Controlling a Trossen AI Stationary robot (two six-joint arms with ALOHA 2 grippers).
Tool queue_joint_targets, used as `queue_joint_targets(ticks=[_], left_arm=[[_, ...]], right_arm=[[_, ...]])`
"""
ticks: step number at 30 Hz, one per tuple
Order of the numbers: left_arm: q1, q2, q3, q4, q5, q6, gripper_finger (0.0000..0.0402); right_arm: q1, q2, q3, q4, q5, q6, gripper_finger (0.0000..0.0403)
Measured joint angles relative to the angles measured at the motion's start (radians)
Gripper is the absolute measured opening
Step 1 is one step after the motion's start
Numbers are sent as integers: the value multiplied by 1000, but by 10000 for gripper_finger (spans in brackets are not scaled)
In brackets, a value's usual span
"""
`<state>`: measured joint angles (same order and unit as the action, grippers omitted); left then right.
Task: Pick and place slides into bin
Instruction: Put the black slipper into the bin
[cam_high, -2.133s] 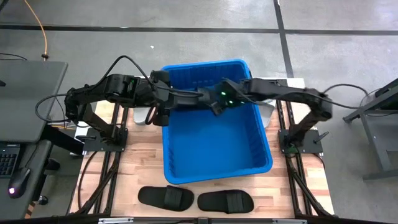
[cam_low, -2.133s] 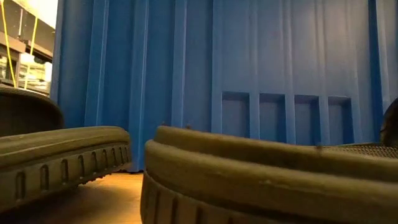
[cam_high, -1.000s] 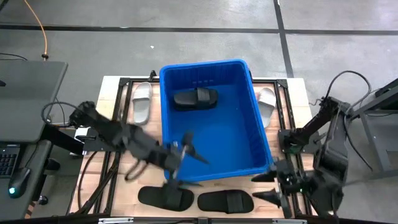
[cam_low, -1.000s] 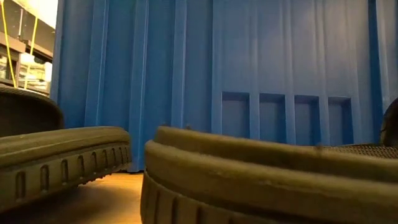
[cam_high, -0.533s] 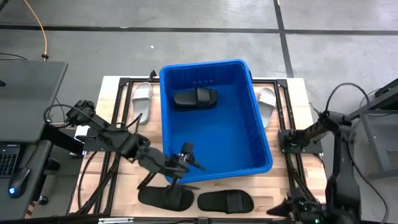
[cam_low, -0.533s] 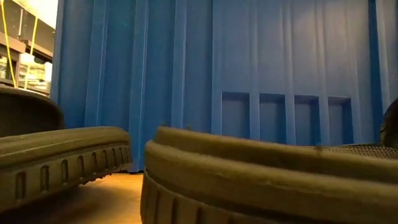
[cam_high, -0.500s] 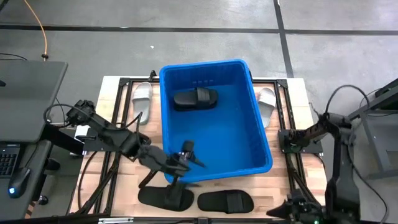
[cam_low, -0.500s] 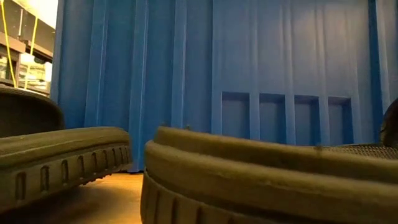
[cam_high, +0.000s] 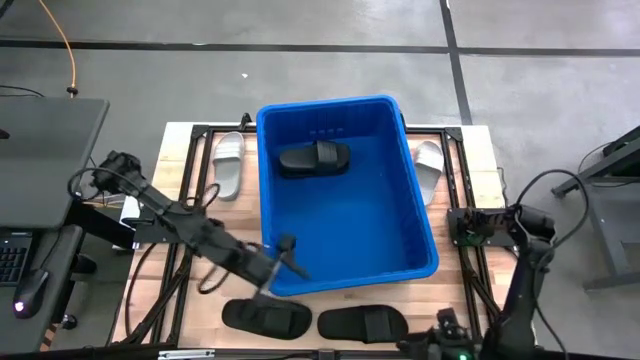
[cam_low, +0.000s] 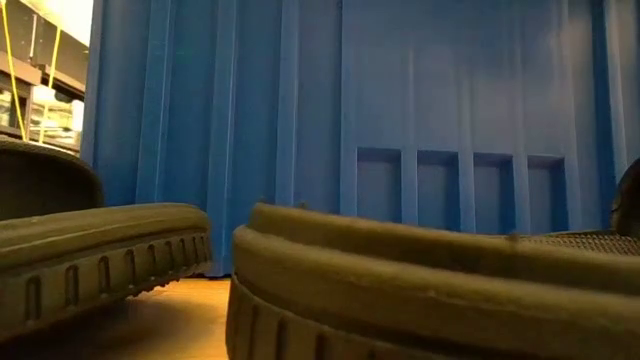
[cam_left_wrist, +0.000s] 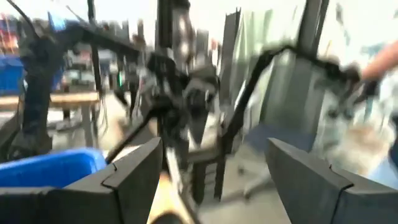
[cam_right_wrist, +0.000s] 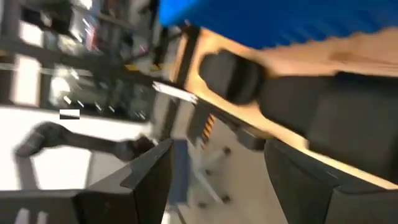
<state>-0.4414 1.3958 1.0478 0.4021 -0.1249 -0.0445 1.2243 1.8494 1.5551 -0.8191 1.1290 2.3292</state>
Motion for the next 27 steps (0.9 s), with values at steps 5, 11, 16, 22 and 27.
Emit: queue_joint_targets(ticks=[5,11,16,22,27], left_arm=[[-10,-160,-159,216,-19,14,276],[-45,-319,-211,48,26,83,276],[-71,-398,-232,-97,-34,103,276],[-69,-452,-287,-105,-42,91,276],[-70,-475,-294,-107,-41,66,276]], right_arm=[[-58,7,0,68,-96,-60,238],[-78,66,0,158,-156,-32,238],[-66,158,0,234,-228,27,238],[-73,225,0,227,-273,26,238],[-71,228,1,129,-304,29,233]])
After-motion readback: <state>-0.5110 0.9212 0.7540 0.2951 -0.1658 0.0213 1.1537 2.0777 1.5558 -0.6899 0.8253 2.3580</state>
